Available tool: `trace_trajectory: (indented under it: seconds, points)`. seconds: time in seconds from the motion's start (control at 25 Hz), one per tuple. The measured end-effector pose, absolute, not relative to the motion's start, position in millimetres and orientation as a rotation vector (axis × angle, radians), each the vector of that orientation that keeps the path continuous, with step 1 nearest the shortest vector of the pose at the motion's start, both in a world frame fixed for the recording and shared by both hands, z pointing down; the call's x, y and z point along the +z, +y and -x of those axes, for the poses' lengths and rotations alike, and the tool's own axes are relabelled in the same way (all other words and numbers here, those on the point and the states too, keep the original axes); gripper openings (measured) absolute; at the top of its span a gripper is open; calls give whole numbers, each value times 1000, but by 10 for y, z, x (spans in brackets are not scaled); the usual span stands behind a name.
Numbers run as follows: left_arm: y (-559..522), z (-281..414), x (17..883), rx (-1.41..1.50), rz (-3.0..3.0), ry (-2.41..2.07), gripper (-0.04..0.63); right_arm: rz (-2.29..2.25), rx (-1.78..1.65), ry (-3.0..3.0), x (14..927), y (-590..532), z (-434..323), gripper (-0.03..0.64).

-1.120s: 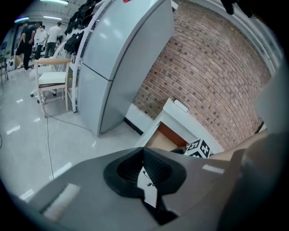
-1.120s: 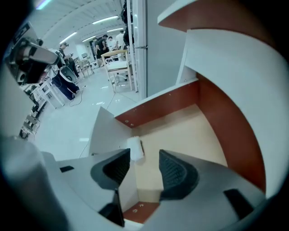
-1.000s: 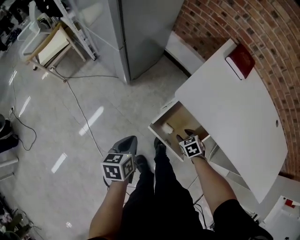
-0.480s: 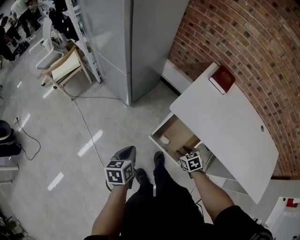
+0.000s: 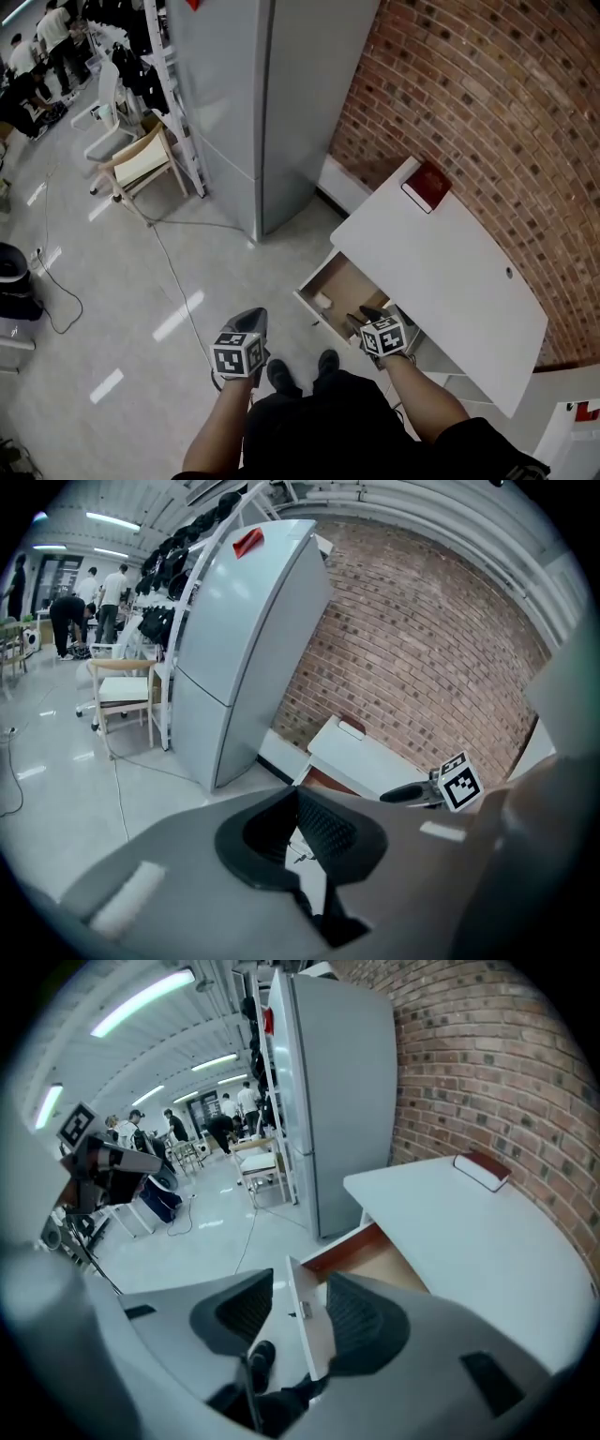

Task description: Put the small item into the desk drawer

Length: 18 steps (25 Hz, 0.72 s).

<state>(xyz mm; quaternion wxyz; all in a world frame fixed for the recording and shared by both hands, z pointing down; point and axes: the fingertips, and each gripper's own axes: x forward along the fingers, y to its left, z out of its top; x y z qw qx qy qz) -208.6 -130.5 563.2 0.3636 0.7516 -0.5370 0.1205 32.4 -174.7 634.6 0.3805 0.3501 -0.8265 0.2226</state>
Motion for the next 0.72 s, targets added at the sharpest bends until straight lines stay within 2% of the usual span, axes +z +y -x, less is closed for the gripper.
trace_trajectory:
  seconds: [0.32,0.72]
  points:
    - [-1351,1808,5355,359,-1977,-1436,12,-906,605,-2295,5867,-1871,-396,129]
    - [-1612,1052,4914,377,-2029,-1505,12,-858,599,-2495,5283,-1852,-979,54]
